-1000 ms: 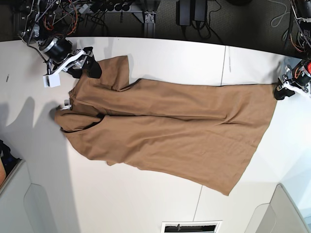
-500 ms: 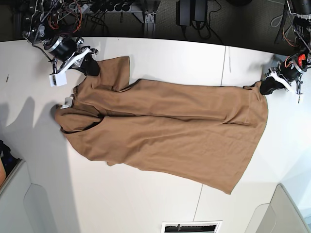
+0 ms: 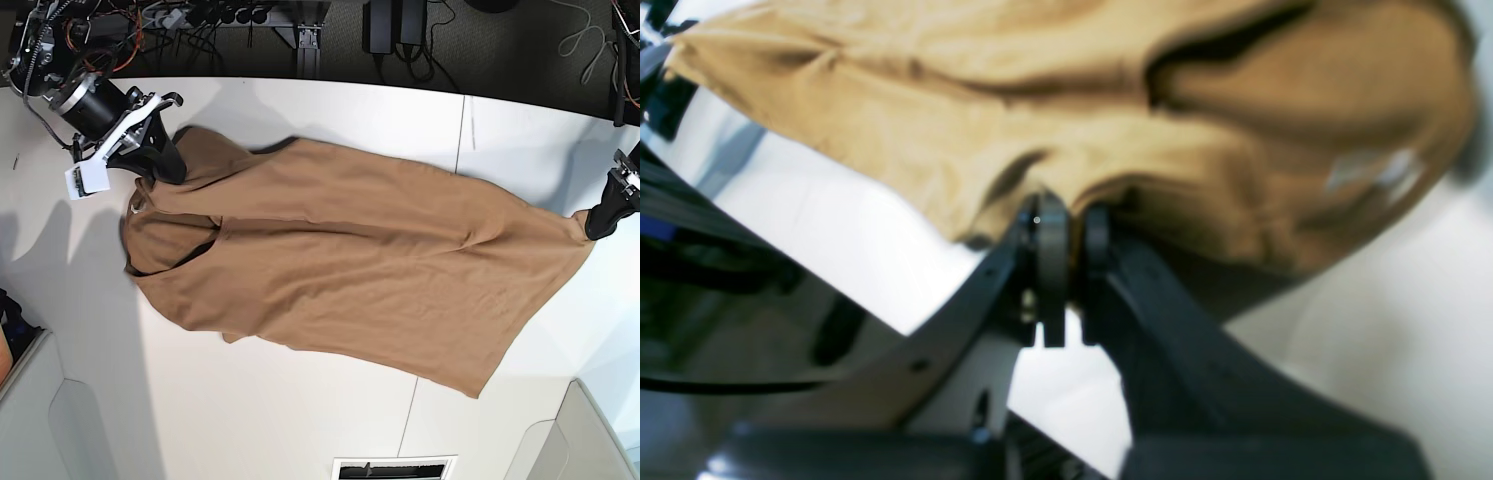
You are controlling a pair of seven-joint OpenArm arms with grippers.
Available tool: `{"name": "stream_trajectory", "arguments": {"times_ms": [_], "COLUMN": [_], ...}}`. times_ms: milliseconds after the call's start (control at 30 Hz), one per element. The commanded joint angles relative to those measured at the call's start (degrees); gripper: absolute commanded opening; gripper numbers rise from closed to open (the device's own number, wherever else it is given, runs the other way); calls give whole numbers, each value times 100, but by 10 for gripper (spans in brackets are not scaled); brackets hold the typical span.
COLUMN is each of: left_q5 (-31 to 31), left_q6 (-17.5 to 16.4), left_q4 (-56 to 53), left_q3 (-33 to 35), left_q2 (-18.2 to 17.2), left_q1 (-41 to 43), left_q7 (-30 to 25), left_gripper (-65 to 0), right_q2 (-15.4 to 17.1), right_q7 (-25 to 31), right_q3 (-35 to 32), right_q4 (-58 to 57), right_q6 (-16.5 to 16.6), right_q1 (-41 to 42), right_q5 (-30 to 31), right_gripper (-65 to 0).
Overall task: Layout the t-shirt on the table in an organized manner, then fold the t-shirt properly
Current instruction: 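Lift the shirt high with both grippers, stretching it between them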
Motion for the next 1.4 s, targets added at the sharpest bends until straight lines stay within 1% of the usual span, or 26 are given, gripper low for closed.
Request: {"name": "stream_trajectory", "arguments": {"times_ms": [0, 100, 167, 300, 367, 433, 500, 567, 600, 667, 767, 800, 867, 967, 1100, 1133, 1233, 1367], "left_q5": [-202, -202, -202, -202, -202, -202, -202, -202, 2, 605, 1550, 1759, 1893, 1856, 1488, 1360, 715, -192], "left_q6": [-91, -91, -91, -91, -91, -91, -91, -91, -91, -91, -91, -91, -91, -91, -91, -91, -91, -91], "left_q4": [181, 470, 673, 1045, 1209, 1327, 1355, 1338, 1318, 1189, 846, 723, 511, 448, 450, 450, 461, 614], "left_q3": [-162, -516, -796, -1381, -1567, -1622, -1593, -1416, -1235, -638, 332, 553, 758, 686, 481, 415, 127, -490], "left_q2": [-144, -144, -107, 70, 138, 133, 109, 96, 50, -72, -216, -256, -289, -291, -278, -258, -225, -225], "left_q1": [-20, 170, 295, 494, 584, 601, 557, 269, 59, -407, -1104, -1329, -1720, -2004, -2059, -2057, -2002, -1569], "left_q7": [-111, -107, -107, -107, -142, -415, -901, -1222, -1290, -1493, -2168, -2299, -2337, -2341, -2297, -2197, -1552, -1012], "left_gripper": [-650, -650, -650, -650, -650, -650, -650, -650, -650, -650, -650, -650, -650, -650, -650, -650, -650, -650], "right_q2": [83, 216, 273, 269, 269, 271, 269, 271, 271, 269, 273, 275, 273, 273, 273, 271, 269, 256], "right_q7": [109, 107, 101, -103, -103, -2, 350, 656, 717, 748, 817, 813, 800, 809, 721, 614, 251, 245], "right_q3": [61, 216, 385, 782, 968, 1104, 1174, 1178, 1176, 1176, 1176, 1176, 1176, 1178, 1182, 1182, 1231, 1408], "right_q4": [236, 595, 793, 1121, 1217, 1241, 1239, 1185, 1121, 907, 376, 177, -103, -103, 42, 101, 361, 911], "right_q6": [28, 28, 116, 162, 162, 162, 155, 149, 122, 109, 107, 107, 90, 85, 85, 85, 85, 87], "right_q1": [-66, -313, -433, -520, -518, -485, -448, -240, -37, 472, 1163, 1327, 1528, 1622, 1591, 1589, 1539, 1130], "right_q5": [131, 238, 420, 761, 802, 822, 647, 317, 234, 162, -249, -343, -319, -197, -146, -118, 162, 243], "right_gripper": [-650, -650, -650, -650, -650, -650, -650, -650, -650, -650, -650, -650, -650, -650, -650, -650, -650, -650]}}
